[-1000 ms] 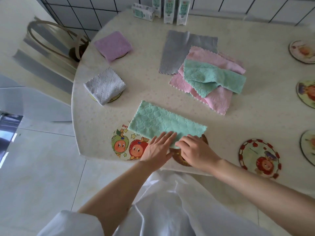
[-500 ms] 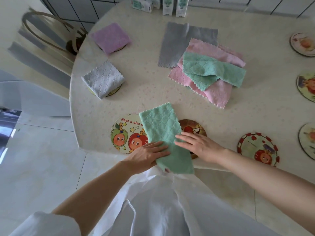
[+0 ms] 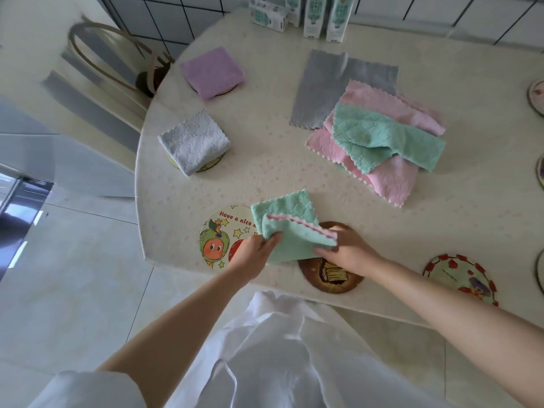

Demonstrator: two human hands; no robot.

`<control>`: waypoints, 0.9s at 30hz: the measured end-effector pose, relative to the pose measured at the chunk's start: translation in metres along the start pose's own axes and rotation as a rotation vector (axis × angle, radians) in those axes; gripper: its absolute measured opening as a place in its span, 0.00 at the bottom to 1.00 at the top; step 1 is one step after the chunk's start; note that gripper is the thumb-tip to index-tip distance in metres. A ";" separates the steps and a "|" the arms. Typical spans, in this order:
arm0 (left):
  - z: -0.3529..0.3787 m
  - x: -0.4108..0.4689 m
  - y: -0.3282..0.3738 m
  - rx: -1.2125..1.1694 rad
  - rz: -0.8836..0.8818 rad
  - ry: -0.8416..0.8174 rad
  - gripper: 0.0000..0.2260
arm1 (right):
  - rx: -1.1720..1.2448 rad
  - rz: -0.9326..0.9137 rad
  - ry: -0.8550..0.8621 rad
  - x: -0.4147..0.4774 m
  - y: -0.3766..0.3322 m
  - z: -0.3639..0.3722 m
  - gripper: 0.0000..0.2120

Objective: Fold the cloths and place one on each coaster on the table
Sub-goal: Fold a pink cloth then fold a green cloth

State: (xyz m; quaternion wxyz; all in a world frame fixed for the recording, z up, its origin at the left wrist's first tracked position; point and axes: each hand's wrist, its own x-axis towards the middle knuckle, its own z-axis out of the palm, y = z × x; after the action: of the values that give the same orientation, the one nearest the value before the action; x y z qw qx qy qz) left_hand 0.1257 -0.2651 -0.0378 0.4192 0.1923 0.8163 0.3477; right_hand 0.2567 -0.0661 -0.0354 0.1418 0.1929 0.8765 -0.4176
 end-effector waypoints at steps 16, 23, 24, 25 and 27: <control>0.000 0.030 0.011 -0.375 -0.336 0.065 0.23 | 0.158 0.202 0.177 0.060 -0.010 -0.001 0.18; -0.002 0.042 0.018 -0.392 -0.482 0.108 0.21 | 0.051 0.323 0.126 0.081 -0.012 -0.003 0.20; -0.004 0.043 0.019 -0.367 -0.502 0.111 0.20 | 0.041 0.338 0.125 0.083 -0.013 -0.004 0.21; -0.006 0.046 0.018 -0.315 -0.502 0.122 0.19 | 0.033 0.347 0.122 0.084 -0.013 -0.005 0.21; -0.010 0.051 0.011 -0.173 -0.447 0.193 0.19 | 0.008 0.349 0.118 0.085 -0.015 -0.006 0.21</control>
State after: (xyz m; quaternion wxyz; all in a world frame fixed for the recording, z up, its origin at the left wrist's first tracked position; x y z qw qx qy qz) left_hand 0.0886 -0.2301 -0.0538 0.4206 -0.0637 0.8421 0.3317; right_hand 0.1741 -0.0517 -0.0564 0.1596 0.3668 0.8348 -0.3783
